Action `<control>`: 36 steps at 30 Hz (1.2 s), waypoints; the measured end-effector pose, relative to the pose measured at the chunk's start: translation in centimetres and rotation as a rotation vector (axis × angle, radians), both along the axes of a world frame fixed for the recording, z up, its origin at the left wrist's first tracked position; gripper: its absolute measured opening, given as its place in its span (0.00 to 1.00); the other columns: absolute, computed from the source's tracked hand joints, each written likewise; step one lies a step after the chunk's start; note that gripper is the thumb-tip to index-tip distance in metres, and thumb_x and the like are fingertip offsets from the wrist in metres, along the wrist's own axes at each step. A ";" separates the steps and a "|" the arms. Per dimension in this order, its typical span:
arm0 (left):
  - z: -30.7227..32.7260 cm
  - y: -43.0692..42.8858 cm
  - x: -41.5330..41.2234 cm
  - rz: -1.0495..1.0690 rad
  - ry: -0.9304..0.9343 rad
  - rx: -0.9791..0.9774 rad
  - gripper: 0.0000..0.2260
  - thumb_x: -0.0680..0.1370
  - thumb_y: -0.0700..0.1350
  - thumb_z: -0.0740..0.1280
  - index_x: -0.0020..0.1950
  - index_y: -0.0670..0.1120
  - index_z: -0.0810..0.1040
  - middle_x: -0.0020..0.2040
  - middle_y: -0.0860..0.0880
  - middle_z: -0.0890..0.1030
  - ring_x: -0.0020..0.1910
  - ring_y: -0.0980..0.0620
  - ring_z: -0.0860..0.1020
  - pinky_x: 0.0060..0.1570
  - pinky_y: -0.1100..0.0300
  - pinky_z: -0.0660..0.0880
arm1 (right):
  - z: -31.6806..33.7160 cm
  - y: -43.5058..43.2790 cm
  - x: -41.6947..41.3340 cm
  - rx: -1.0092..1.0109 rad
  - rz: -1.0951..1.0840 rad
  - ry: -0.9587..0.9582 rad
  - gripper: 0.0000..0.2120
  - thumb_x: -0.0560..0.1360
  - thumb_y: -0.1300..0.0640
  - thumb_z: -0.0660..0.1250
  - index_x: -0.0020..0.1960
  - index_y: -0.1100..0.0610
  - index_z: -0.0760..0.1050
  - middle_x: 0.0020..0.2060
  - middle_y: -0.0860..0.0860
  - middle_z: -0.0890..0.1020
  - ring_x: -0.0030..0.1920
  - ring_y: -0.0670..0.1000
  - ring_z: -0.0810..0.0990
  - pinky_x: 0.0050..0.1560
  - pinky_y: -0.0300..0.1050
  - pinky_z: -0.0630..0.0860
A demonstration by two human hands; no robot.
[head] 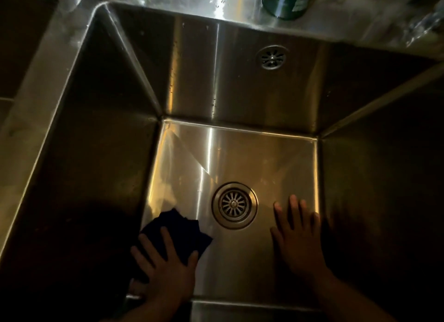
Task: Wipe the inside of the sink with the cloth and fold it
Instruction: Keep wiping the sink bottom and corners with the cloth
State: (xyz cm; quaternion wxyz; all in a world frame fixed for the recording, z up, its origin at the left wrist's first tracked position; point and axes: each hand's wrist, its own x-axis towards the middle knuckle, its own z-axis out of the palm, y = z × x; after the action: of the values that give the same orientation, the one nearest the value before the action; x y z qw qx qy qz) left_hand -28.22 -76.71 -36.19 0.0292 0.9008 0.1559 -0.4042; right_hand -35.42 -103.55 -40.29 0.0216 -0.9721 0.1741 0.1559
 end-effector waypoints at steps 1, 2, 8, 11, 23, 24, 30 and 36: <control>-0.5 -0.5 -0.3 0.004 -0.011 -0.004 0.40 0.76 0.69 0.49 0.69 0.53 0.22 0.72 0.40 0.24 0.73 0.36 0.29 0.69 0.31 0.53 | -0.4 0.2 -0.4 0.005 -0.019 0.010 0.29 0.81 0.40 0.39 0.75 0.51 0.61 0.75 0.62 0.60 0.75 0.65 0.58 0.68 0.69 0.57; -0.9 -0.9 -0.5 0.018 -0.040 0.000 0.41 0.75 0.69 0.50 0.67 0.53 0.20 0.71 0.40 0.23 0.72 0.36 0.28 0.68 0.29 0.54 | -0.9 0.5 -0.5 0.005 -0.029 0.005 0.29 0.81 0.41 0.38 0.76 0.51 0.58 0.76 0.61 0.58 0.76 0.65 0.55 0.69 0.69 0.56; -3.2 -1.6 -1.1 0.093 -0.231 -0.009 0.44 0.73 0.68 0.56 0.69 0.55 0.25 0.70 0.42 0.20 0.71 0.39 0.26 0.63 0.24 0.52 | -2.3 0.3 -1.0 -0.030 -0.041 -0.074 0.29 0.80 0.41 0.43 0.78 0.48 0.50 0.78 0.59 0.53 0.77 0.62 0.51 0.72 0.68 0.51; -4.1 -2.2 0.4 0.118 -0.297 -0.043 0.44 0.73 0.68 0.57 0.70 0.55 0.27 0.73 0.41 0.24 0.72 0.39 0.27 0.61 0.23 0.51 | -2.1 0.6 -0.9 -0.011 -0.051 -0.074 0.29 0.79 0.41 0.43 0.78 0.47 0.51 0.78 0.58 0.53 0.77 0.61 0.52 0.72 0.67 0.52; -5.6 -11.4 18.2 0.111 -0.589 -0.139 0.37 0.76 0.63 0.60 0.78 0.52 0.46 0.78 0.38 0.41 0.76 0.36 0.41 0.63 0.25 0.51 | -2.1 0.6 -0.9 -0.008 -0.055 -0.116 0.31 0.77 0.43 0.54 0.78 0.46 0.53 0.78 0.56 0.55 0.77 0.60 0.53 0.72 0.66 0.53; -5.7 -12.0 19.6 0.092 -0.589 -0.137 0.36 0.76 0.63 0.59 0.78 0.52 0.46 0.78 0.38 0.41 0.76 0.36 0.41 0.63 0.25 0.51 | -2.3 0.5 -1.0 -0.016 -0.046 -0.125 0.32 0.76 0.43 0.55 0.78 0.46 0.53 0.78 0.56 0.55 0.77 0.60 0.53 0.72 0.66 0.53; -5.9 -12.8 19.9 -0.030 -0.654 -0.141 0.35 0.78 0.60 0.58 0.78 0.46 0.48 0.77 0.35 0.45 0.76 0.34 0.45 0.63 0.27 0.54 | -2.6 0.5 -1.1 -0.059 -0.009 -0.142 0.32 0.76 0.42 0.57 0.78 0.46 0.55 0.78 0.57 0.55 0.77 0.60 0.52 0.71 0.67 0.54; -4.9 -18.3 14.7 -0.521 -0.582 -0.283 0.35 0.78 0.63 0.56 0.78 0.51 0.45 0.78 0.38 0.44 0.76 0.36 0.45 0.65 0.31 0.57 | -1.3 0.8 -0.1 -0.038 -0.040 -0.249 0.27 0.78 0.44 0.53 0.75 0.52 0.64 0.75 0.58 0.62 0.74 0.61 0.61 0.68 0.65 0.60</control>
State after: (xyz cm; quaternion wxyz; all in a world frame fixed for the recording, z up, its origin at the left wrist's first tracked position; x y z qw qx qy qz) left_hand -13.55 -94.99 -41.12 0.0923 0.9739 -0.1490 -0.1440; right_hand -35.56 -102.77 -41.59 0.0279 -0.9805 0.1924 0.0300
